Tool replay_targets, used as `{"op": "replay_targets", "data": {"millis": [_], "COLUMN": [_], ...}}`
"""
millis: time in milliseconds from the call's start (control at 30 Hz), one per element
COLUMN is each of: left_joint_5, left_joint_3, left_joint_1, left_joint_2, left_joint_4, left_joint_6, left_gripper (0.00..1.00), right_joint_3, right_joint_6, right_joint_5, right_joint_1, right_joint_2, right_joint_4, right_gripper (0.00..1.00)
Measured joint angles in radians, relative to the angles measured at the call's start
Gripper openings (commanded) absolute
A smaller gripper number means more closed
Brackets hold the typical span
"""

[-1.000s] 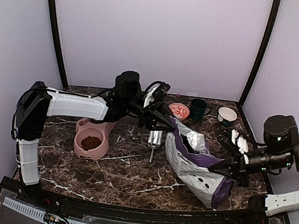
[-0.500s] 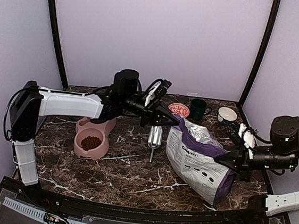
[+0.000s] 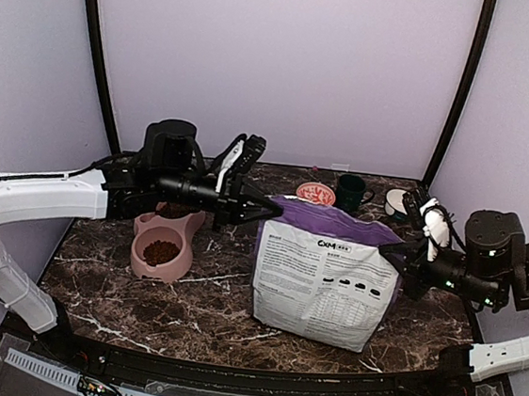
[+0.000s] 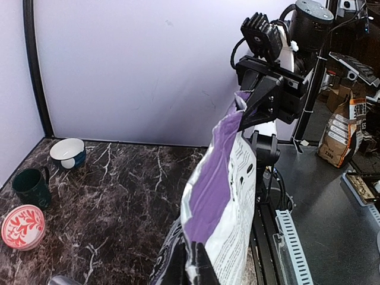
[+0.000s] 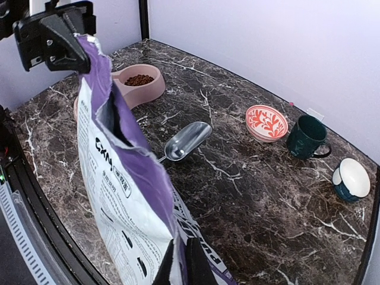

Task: Serve the pet food
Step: Close the seal on the pet food bag with both arms.

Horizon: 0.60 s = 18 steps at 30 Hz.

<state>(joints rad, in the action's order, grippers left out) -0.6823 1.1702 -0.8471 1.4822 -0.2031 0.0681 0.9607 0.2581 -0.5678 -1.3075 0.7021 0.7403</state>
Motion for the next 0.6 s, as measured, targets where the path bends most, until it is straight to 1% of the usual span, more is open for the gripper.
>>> {"op": "replay_targets", "data": {"millis": [200, 300, 433, 600], "left_joint_5": [0.098, 0.146, 0.200, 0.227], "left_joint_3": [-0.126, -0.159, -0.180, -0.209], "left_joint_1": [-0.007, -0.006, 0.005, 0.014], "left_joint_2": [-0.134, -0.190, -0.230, -0.267], "left_joint_4": [0.019, 0.042, 0.072, 0.082], "left_joint_6": [0.016, 0.030, 0.043, 0.043], "left_gripper": [0.00, 0.00, 0.00, 0.00], "right_joint_3": [0.010, 0.027, 0.041, 0.042], "right_joint_6": [0.130, 0.183, 0.220, 0.220], "right_joint_5": [-0.040, -0.027, 0.062, 0.175], "right_joint_1": [-0.005, 0.036, 0.146, 0.219], "right_joint_2": [0.106, 0.178, 0.257, 0.288], "right_joint_4": [-0.059, -0.094, -0.172, -0.230], "right_gripper": [0.00, 0.00, 0.00, 0.00]}}
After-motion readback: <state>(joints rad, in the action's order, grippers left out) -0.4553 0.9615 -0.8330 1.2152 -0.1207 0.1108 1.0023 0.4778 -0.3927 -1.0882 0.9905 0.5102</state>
